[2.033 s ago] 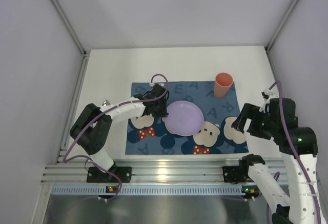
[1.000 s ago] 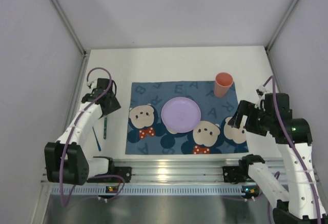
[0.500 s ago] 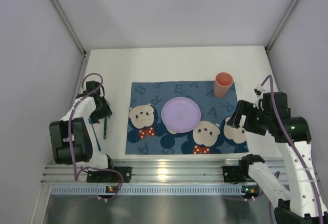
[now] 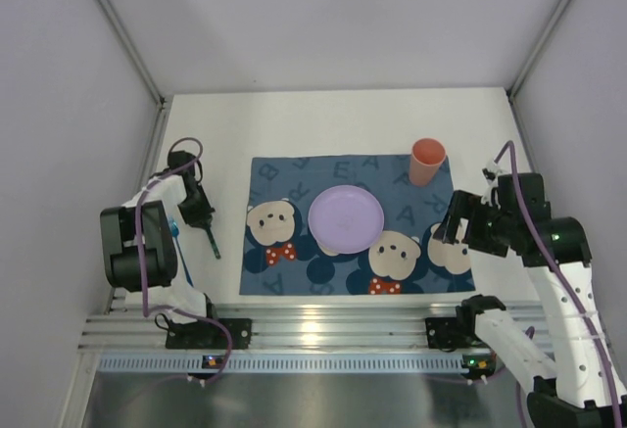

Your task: Set the dinner table for one person

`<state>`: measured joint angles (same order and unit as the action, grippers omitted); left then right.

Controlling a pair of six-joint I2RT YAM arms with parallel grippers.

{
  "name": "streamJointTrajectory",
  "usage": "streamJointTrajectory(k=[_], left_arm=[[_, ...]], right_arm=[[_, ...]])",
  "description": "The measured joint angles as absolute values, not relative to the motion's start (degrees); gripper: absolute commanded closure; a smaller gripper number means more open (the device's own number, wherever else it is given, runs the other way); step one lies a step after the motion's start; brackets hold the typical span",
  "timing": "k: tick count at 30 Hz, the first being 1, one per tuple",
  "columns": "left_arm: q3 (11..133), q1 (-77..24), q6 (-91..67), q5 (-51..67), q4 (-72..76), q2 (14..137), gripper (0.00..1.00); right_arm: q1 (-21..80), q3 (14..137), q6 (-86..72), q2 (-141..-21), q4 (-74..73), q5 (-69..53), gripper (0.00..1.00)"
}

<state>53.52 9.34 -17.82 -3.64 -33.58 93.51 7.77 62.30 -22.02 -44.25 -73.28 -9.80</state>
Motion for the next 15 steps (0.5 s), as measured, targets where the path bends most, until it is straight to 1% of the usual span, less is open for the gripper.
streamJointTrajectory(k=[2,11,13,15], left_arm=[[53.93,9.39,-17.61,-3.62,-33.67,93.84,1.0],[54.52,8.93,-18.46,-3.42,-34.79,92.58,1.0],[54.89,7.22,-20.12,-3.86,-36.03,89.62,1.0],[56.27,3.46,-22.28,-4.38,-37.28,85.65,1.0]], right_arm=[[7.88,62.3,-21.96,-44.56,-73.28,-9.5,0.12],[7.92,63.13,-21.56,-45.41,-73.06,-8.8,0.12],[8.03,63.13,-21.56,-45.41,-72.97,-8.82,0.12],[8.12,63.13,-21.58,-45.41,-72.95,-8.84,0.12]])
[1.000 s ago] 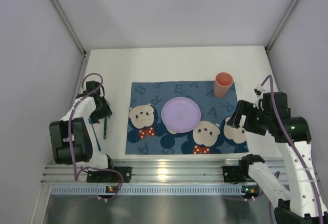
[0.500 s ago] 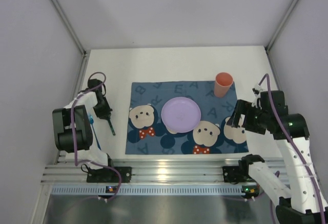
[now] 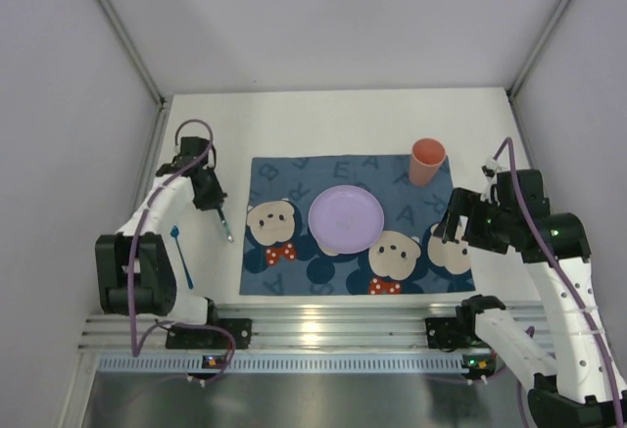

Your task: Set the dinner table for one person

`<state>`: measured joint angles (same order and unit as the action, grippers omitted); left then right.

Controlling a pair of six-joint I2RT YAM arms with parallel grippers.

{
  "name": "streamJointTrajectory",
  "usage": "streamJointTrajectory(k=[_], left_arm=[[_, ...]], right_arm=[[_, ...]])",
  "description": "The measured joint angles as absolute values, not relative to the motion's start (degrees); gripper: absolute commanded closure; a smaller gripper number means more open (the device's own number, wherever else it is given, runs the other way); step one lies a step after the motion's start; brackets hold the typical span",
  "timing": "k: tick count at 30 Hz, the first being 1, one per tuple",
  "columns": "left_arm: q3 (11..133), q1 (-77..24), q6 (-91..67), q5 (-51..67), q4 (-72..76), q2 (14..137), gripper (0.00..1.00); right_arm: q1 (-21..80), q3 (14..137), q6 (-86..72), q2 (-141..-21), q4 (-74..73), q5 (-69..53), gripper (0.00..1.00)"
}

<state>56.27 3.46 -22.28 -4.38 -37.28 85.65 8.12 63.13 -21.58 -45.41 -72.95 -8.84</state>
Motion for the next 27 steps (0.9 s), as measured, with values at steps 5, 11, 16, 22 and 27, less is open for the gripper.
streamJointTrajectory(k=[5,11,16,22,27], left_arm=[[65.23,-13.72,-29.61,-6.2,-37.3,79.96,1.0],[77.25,-30.41,-38.79,-7.42,-36.67,87.24,1.0],[88.07,-39.46,-42.48,-8.43,-36.95,99.42,1.0],[97.14,-47.22,-45.01,-8.49,-37.17,110.06,1.0],[101.69,-52.36,-47.75,-8.32,-36.14,115.87,1.0]], right_arm=[[8.14,64.6,-21.61,-45.21,-73.28,-8.82,0.12],[8.14,66.19,-21.58,-42.7,-74.5,-8.21,0.11],[8.14,66.92,-21.52,-40.05,-75.94,-7.42,0.1],[8.14,66.92,-21.47,-37.91,-76.29,-7.03,0.1],[8.14,66.92,-21.5,-36.93,-76.36,-6.98,0.1]])
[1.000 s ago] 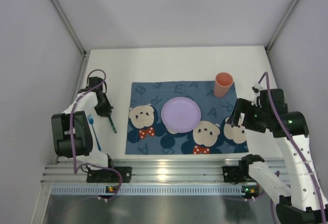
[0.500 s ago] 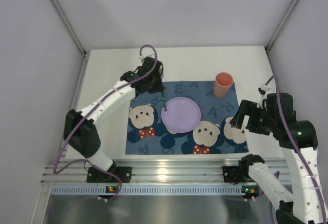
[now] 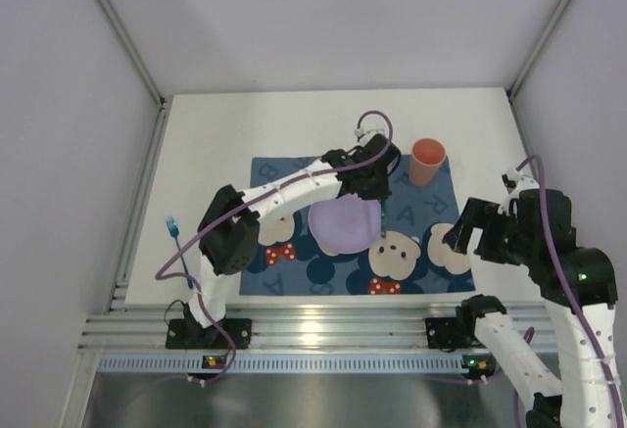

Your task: Set the dinner table for one person

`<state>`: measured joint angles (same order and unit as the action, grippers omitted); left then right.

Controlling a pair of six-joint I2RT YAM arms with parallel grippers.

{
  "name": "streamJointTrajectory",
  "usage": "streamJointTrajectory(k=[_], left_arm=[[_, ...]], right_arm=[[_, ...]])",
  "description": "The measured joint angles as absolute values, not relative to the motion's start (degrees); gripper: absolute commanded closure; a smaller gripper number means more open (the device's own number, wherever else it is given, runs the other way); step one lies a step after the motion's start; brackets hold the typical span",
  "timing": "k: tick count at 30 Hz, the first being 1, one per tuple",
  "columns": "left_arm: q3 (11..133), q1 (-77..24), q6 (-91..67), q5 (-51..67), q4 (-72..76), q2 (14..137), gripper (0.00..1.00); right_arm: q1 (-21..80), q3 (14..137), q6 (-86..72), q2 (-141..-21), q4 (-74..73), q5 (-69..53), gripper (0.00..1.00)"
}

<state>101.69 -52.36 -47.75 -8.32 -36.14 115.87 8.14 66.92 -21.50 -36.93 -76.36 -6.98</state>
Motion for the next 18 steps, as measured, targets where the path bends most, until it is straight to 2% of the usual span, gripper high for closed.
streamJointTrajectory(k=[16,17,18], left_arm=[[106.06,-58.81,-57.98,-7.01,-32.62,128.79,1.0],[106.41,-58.87,-58.3,-6.98,-32.4,129.34,1.0],[106.83,-58.89,-58.52,-6.87,-32.4,129.91,0.95]], right_arm=[[8.14,66.92,-21.56,-35.62,-76.38,-6.79,0.09],[8.14,66.92,-21.56,-35.62,-76.36,-6.76,0.09],[8.14,66.92,-21.58,-35.62,-76.38,-6.72,0.09]])
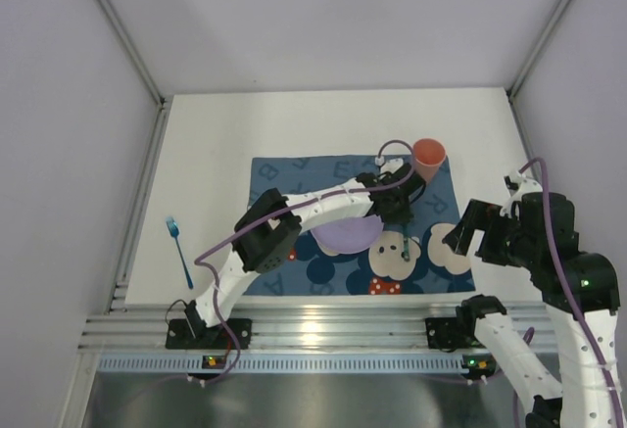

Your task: Set the dinner table for one person

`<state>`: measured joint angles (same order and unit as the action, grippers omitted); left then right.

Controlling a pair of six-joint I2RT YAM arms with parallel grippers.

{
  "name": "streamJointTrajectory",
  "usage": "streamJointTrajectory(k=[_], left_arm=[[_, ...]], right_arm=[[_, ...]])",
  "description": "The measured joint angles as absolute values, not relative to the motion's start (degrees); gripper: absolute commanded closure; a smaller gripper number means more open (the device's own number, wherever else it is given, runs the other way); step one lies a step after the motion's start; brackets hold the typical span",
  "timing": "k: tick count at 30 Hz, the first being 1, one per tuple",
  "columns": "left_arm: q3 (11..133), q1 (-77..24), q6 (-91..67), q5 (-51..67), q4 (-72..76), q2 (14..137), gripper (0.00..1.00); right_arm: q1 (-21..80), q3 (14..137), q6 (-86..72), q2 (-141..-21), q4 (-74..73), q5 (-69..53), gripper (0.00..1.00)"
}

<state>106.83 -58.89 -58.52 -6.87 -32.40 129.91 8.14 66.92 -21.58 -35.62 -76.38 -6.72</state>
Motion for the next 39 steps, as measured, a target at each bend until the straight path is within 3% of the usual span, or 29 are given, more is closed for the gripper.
streamJointTrajectory(k=[2,7,8,10,17,22,24,26,30,33,39], left_arm=[[107.42,-58.92,-58.81,-6.66,-32.05,130.82,0.87],[108.03,-58.92,-58.39,-6.02,-31.88,131.66,0.57],[108.12,-58.92,-58.22,-6.04,-31.64,131.61,0.41],[108.12,-58.92,-57.49,-5.82,-31.4,131.39,0.36],[105.65,-58.65,-52.51,-6.37,-31.77,123.52,0.27],[92.31,-53.95,-49.34,-8.84,-32.69,102.72,0.25],[84.01,-46.68,-49.17,-8.88,-33.45,92.01,0.26],[75.09,-33.32,-48.36,-9.72,-33.74,82.11,0.27],[60.05,-8.91,-44.23,-12.38,-37.26,72.07,0.27],[52.8,0.34,-39.11,-13.58,-42.98,69.91,0.28],[50.46,13.63,-33.74,-14.37,-44.62,74.43,0.31]], right_arm=[[8.14,66.92,-21.61,-35.62,-76.38,-6.7,0.09],[8.14,66.87,-21.65,-35.62,-76.38,-6.5,0.09],[8.14,66.87,-21.65,-35.62,-76.38,-6.48,0.09],[8.14,66.81,-21.67,-35.62,-76.36,-6.48,0.09],[8.14,66.74,-22.11,-35.83,-76.36,-6.52,0.09],[8.16,66.3,-22.13,-36.36,-76.25,-6.61,0.09],[8.16,65.08,-22.2,-36.4,-76.31,-6.85,0.09],[8.16,63.94,-22.28,-36.69,-76.36,-7.25,0.09],[8.16,63.4,-22.31,-37.78,-75.96,-7.64,0.09],[8.16,62.85,-22.31,-38.48,-75.7,-8.19,0.09],[8.16,61.87,-22.2,-40.42,-74.76,-9.32,0.09]])
